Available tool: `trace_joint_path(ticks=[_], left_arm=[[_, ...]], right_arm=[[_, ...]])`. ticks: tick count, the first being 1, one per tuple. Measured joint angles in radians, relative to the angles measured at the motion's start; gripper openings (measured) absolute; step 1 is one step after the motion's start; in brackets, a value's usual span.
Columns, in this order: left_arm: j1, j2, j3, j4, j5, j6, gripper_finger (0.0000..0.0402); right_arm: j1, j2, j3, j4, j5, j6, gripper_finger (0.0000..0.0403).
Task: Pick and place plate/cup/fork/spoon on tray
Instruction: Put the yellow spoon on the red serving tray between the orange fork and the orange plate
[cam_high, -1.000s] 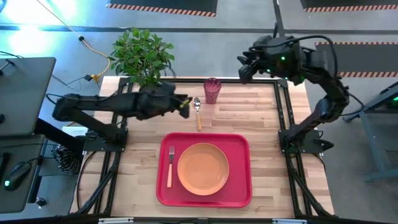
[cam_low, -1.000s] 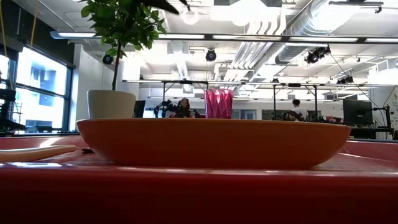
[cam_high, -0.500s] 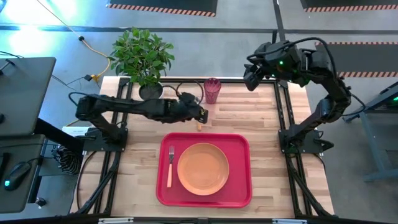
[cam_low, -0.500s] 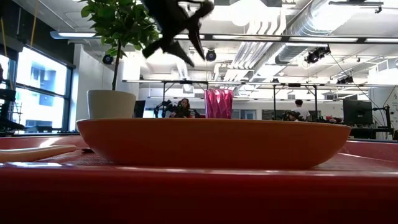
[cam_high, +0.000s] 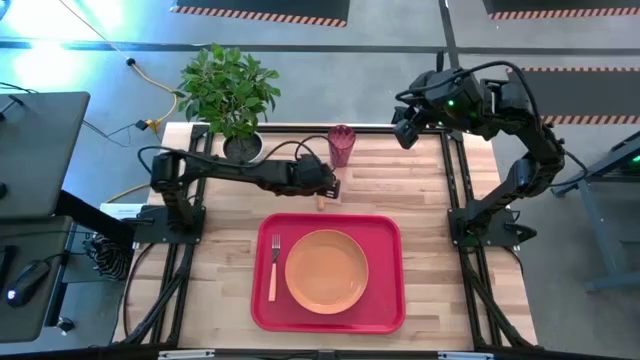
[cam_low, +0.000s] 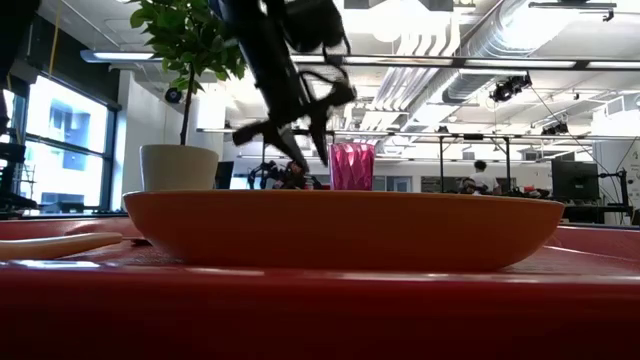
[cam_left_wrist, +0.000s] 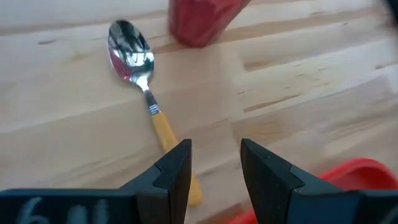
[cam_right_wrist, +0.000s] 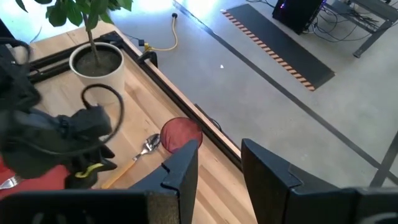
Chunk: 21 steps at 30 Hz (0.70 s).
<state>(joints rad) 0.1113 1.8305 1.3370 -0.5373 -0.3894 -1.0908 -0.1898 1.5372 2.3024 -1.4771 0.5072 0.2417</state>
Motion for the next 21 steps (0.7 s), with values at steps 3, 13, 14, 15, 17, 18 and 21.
trace_joint_path(ticks=[3,13,14,15,17,18,21], left_arm=[[0.022,0.043,0.0,-0.002,0.037,0.0,0.0126],[0.067,0.128,0.001,0.021,0.097,0.011,0.0126],[0.071,0.13,0.0,0.013,0.099,0.011,0.0126],[0.075,0.131,-0.001,0.007,0.101,0.013,0.0126],[0.081,0.133,0.001,0.023,0.1,0.02,0.0126],[0.085,0.135,0.002,0.025,0.1,0.021,0.0126],[0.095,0.141,-0.001,0.015,0.109,0.026,0.0126]], right_arm=[[0.0,0.0,0.0,-0.009,0.0,0.0,0.0114],[0.0,0.0,0.0,-0.009,-0.002,0.003,0.0114],[0.0,0.0,0.0,-0.009,-0.002,0.003,0.0114],[0.0,0.0,0.0,-0.009,-0.002,0.003,0.0114],[0.0,0.0,0.0,-0.009,-0.002,0.003,0.0114],[0.0,0.0,0.0,-0.009,-0.002,0.003,0.0114],[0.0,0.0,0.0,-0.009,-0.002,0.003,0.0114]])
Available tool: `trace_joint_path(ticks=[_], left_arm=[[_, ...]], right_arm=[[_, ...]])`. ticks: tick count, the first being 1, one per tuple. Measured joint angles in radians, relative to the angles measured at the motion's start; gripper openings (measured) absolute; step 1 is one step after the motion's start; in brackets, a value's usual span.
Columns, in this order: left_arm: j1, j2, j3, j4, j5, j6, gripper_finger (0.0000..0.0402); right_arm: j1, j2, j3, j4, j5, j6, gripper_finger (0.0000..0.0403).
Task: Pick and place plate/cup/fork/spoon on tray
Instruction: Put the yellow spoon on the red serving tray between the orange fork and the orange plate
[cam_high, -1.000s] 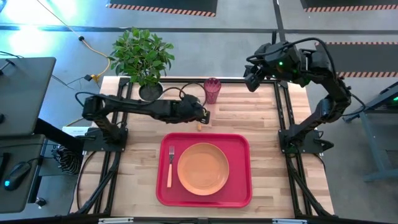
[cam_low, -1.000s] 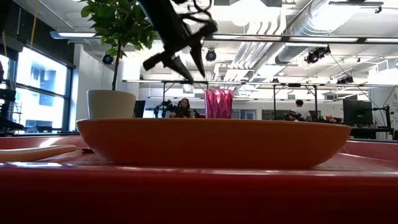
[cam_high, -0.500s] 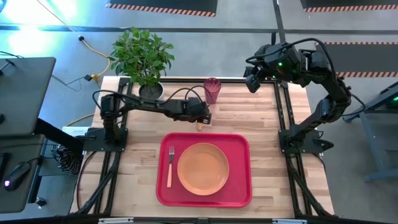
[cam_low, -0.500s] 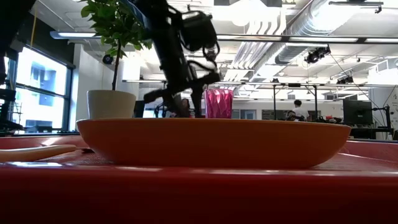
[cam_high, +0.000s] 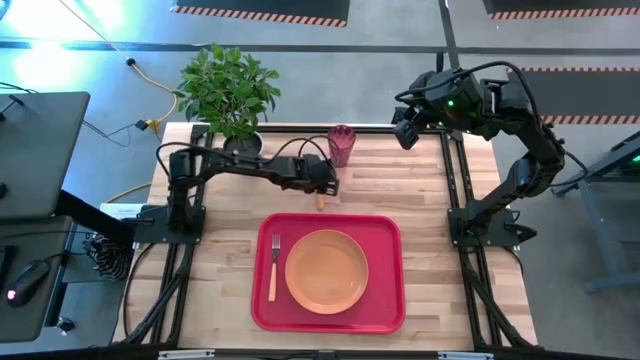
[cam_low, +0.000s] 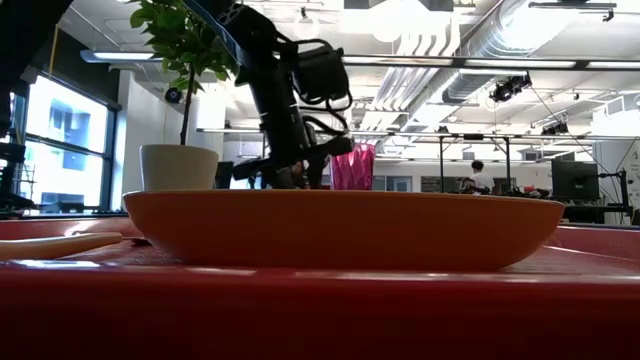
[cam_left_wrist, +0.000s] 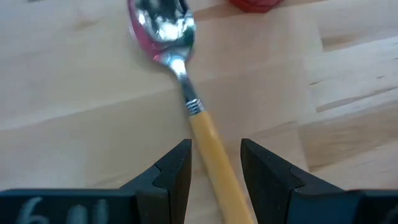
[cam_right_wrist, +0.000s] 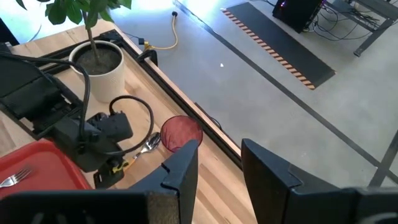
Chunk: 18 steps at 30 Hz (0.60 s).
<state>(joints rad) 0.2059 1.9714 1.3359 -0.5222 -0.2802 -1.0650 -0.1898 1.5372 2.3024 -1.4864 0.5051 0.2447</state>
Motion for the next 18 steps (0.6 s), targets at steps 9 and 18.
trace_joint_path(ticks=[9,18], left_arm=[[0.017,0.039,0.0,0.029,0.049,0.005,0.0126],[0.035,0.049,0.001,0.041,0.055,0.023,0.0126]], right_arm=[[0.0,0.0,0.0,0.0,0.0,0.0,0.0114],[0.0,0.0,0.0,0.0,0.009,0.0,0.0114]])
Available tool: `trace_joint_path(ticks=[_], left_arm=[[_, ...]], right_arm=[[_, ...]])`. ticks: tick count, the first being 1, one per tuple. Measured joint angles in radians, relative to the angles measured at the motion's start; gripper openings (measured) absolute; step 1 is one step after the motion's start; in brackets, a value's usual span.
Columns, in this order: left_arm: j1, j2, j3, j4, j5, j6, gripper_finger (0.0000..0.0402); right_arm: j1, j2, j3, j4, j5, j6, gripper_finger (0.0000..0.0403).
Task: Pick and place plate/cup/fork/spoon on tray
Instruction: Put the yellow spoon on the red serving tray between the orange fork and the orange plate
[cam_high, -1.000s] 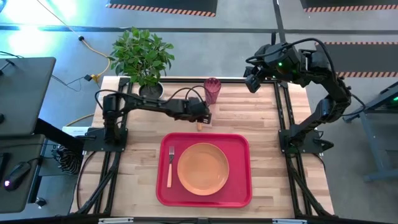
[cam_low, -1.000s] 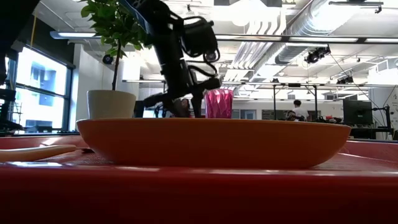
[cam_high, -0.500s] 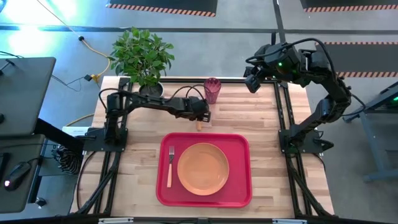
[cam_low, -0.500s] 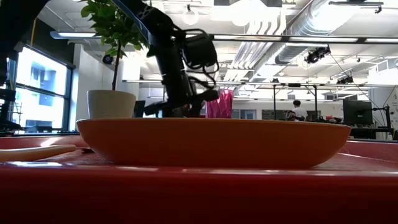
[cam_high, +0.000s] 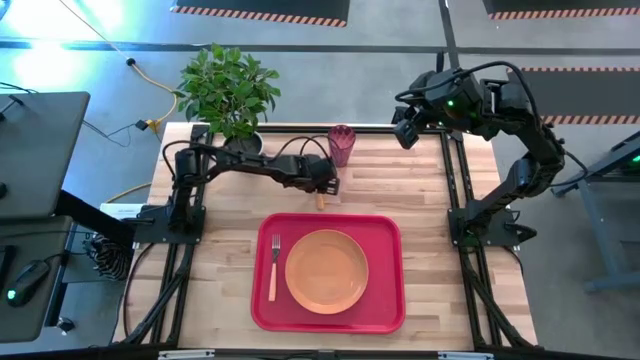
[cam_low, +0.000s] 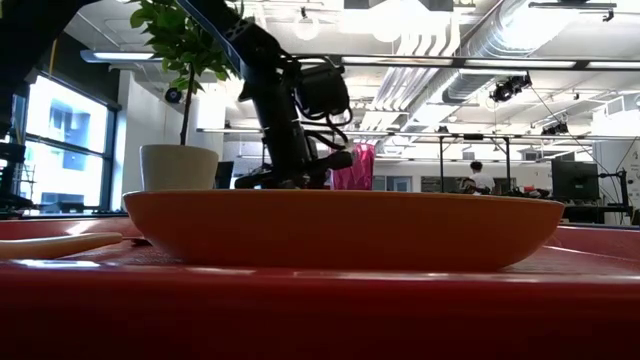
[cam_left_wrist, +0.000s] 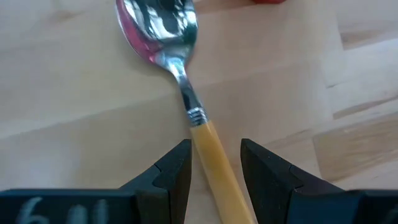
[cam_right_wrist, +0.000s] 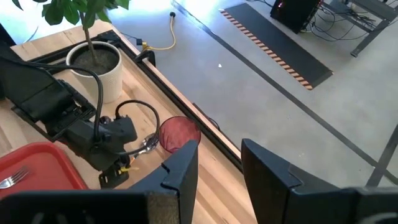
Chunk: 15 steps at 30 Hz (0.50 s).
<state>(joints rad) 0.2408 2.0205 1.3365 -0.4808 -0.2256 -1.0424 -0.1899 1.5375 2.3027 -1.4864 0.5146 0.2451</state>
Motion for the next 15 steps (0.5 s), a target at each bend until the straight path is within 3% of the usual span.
trace_joint_path(ticks=[15], left_arm=[[0.015,0.006,0.001,0.01,0.015,0.025,0.0126]], right_arm=[[0.0,0.0,0.0,0.0,0.0,0.001,0.0114]])
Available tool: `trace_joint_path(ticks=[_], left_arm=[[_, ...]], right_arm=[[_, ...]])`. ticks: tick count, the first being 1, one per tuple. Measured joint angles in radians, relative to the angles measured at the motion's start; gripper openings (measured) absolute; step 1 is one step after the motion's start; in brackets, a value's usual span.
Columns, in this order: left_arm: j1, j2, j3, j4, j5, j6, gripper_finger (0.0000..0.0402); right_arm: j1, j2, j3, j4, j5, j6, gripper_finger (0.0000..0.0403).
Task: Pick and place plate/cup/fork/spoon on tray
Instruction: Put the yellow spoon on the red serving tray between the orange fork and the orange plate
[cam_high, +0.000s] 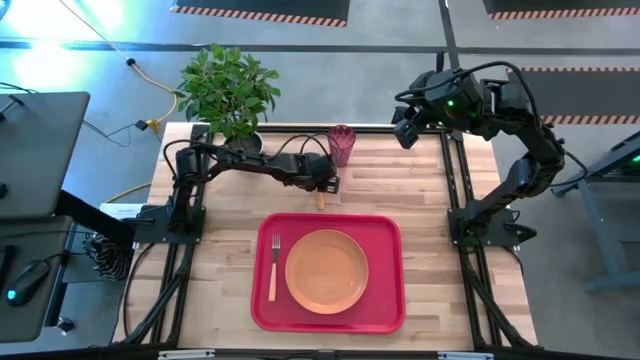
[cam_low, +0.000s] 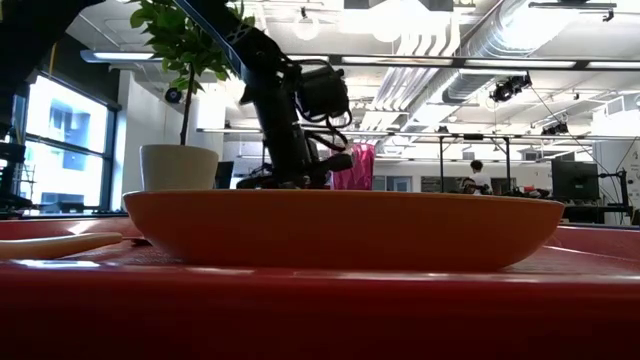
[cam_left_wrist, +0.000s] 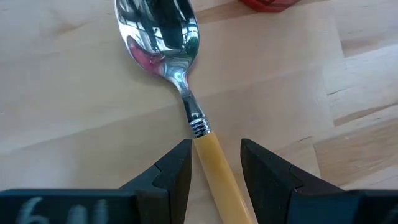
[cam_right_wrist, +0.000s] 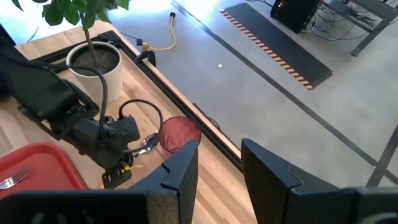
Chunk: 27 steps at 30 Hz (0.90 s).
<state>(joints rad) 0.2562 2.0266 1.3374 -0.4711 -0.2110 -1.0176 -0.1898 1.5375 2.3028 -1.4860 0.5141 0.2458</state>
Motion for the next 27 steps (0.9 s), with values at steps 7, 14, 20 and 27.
trace_joint_path(ticks=[7,14,20,27], left_arm=[[0.004,0.034,0.004,0.0,0.045,-0.015,0.0126],[-0.002,0.044,0.004,-0.003,0.027,-0.017,0.0126],[-0.003,0.046,0.003,-0.034,0.015,-0.019,0.0113],[-0.002,0.047,0.001,-0.046,0.013,-0.021,0.0044]], right_arm=[[0.0,0.0,0.0,0.0,-0.001,0.007,0.0114],[0.0,0.0,0.0,0.0,-0.01,0.007,0.0114],[0.0,0.0,0.0,0.0,-0.01,0.007,0.0114],[0.0,0.0,0.0,0.0,-0.009,0.002,0.0114]])
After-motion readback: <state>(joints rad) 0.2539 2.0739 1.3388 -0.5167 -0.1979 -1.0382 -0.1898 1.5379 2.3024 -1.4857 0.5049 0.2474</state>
